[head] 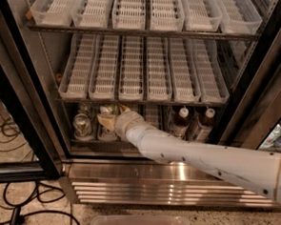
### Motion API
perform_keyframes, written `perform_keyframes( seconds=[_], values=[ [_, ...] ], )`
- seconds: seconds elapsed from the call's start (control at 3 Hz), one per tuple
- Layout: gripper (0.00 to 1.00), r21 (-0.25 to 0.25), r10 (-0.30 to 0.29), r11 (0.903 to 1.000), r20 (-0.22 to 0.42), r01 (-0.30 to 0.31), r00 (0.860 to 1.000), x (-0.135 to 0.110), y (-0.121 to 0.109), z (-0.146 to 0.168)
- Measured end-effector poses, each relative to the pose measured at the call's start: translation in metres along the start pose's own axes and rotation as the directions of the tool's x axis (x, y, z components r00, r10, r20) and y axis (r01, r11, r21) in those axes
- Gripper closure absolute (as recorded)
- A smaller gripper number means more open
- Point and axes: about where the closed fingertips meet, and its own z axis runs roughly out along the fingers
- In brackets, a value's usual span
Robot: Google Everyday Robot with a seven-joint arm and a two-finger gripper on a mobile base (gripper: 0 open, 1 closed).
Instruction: Pick 7up can from bottom shelf of fridge
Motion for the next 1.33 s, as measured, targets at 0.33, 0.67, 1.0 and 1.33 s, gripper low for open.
perform_keyframes(
  seconds=[0.33,0.67,1.0,1.33],
  values=[
    [1.0,-0.069,0.002,0.9976,-0.033,-0.005,0.999,0.006,-0.013,-0.015],
    [1.0,-0.154,-0.005,0.988,-0.062,-0.005,0.998,0.011,-0.015,-0.025],
    [1.0,-0.261,-0.028,0.9654,-0.093,0.003,0.995,0.018,-0.007,-0.027],
    [1.0,-0.371,-0.043,0.9285,-0.15,-0.016,0.988,0.03,0.004,-0.036]
  ],
)
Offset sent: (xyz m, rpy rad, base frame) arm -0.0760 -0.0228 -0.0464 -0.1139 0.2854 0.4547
